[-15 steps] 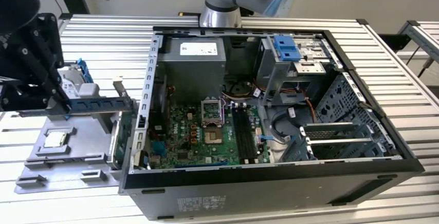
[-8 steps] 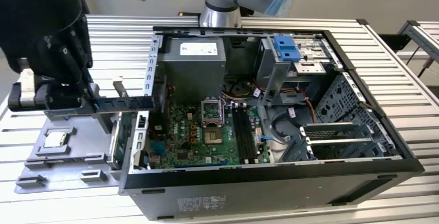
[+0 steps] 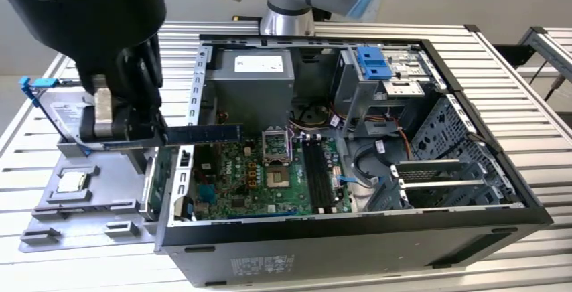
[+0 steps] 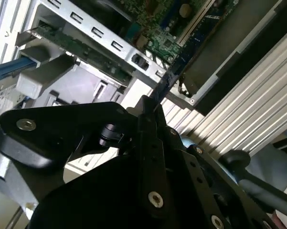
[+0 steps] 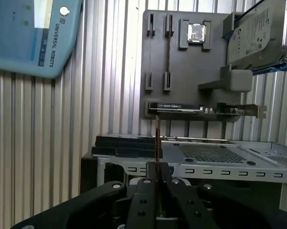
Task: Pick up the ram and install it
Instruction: 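Pick up the ram and move it above insertion slot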
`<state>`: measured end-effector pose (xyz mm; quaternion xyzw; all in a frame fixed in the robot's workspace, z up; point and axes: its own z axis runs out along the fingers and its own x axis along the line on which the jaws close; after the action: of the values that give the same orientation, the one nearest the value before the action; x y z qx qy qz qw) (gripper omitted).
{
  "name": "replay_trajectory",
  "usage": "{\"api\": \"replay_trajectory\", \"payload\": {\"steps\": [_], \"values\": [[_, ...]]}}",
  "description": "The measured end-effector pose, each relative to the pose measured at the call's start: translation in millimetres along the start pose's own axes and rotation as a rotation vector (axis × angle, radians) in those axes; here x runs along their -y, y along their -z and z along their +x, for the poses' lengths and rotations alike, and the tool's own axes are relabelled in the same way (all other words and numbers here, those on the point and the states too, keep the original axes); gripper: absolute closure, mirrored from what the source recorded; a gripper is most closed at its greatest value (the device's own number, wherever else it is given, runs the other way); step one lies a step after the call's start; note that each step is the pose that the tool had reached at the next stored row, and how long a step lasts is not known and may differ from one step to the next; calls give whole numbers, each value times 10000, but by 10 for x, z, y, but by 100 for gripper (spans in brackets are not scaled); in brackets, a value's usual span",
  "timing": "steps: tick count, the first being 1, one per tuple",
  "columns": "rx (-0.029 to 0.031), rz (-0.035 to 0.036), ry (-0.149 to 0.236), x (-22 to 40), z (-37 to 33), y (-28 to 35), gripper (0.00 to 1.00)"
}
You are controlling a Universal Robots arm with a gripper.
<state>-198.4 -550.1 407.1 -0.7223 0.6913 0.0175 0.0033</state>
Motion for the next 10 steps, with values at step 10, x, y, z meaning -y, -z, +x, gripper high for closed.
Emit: {"api": "replay_trajectory", "payload": {"steps": [10], "values": [[-1, -1, 41, 459, 20, 10, 100]]}}
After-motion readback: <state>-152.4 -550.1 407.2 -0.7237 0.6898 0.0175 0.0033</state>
